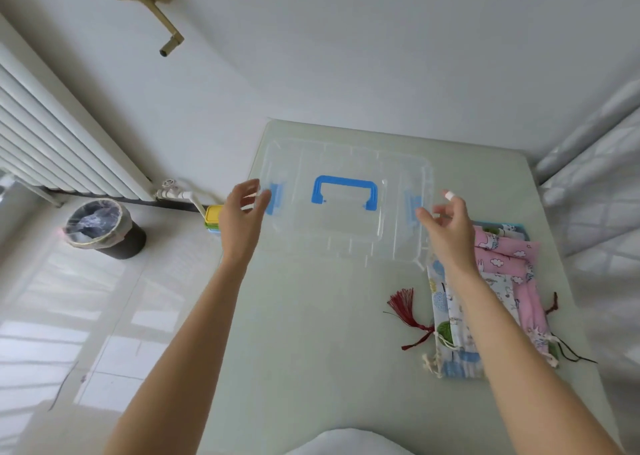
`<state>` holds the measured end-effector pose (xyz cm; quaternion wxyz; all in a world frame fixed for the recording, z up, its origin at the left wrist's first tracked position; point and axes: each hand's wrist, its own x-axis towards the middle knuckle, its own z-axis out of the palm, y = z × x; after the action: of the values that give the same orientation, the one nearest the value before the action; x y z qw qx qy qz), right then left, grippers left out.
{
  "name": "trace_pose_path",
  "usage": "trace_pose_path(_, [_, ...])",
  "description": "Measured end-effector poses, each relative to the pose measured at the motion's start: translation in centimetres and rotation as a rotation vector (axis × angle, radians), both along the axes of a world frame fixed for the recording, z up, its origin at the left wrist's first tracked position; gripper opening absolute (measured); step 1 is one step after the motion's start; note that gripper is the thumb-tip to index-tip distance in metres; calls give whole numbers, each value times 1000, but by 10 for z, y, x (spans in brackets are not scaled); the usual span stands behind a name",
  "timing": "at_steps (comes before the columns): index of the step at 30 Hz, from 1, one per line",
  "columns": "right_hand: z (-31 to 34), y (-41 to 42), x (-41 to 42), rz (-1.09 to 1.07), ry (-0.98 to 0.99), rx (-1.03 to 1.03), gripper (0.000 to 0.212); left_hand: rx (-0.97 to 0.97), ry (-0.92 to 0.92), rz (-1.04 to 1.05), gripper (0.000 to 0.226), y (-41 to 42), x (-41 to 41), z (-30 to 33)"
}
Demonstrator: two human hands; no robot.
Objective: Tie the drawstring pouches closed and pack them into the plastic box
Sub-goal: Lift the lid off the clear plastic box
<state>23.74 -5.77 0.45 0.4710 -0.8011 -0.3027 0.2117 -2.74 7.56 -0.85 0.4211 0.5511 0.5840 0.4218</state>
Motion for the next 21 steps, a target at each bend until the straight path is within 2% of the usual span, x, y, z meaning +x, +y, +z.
trace_pose_path(4, [-12, -58, -25, 195, -27, -170, 47, 71, 162, -11, 18, -58, -50, -18])
trace_pose_path(7, [-44, -85, -42, 237, 99, -314, 49, 34, 271, -105, 24, -99, -83, -49])
trace_pose_path(11, [-84, -99, -53, 292, 273, -535, 51, -147, 352, -155, 26, -123, -100, -90])
trace_pose_path(14, [-96, -96, -61, 295, 329, -607, 62, -336, 421, -220, 43, -119, -99, -111])
trace_pose_path(16, [-97, -91, -63, 362, 304, -682, 66, -405, 456, -253, 54, -112, -92, -114])
trace_pose_path(18, [-93, -85, -58, 409, 217, -721, 66, -333, 509, -269, 58, -103, -80, -112])
trace_pose_path(19, [-89, -82, -54, 394, 145, -682, 63, -270, 526, -269, 58, -99, -73, -108])
trace_pose_path(21, [-74, -71, -43, 286, 4, -479, 55, -172, 462, -235, 57, -85, -54, -95])
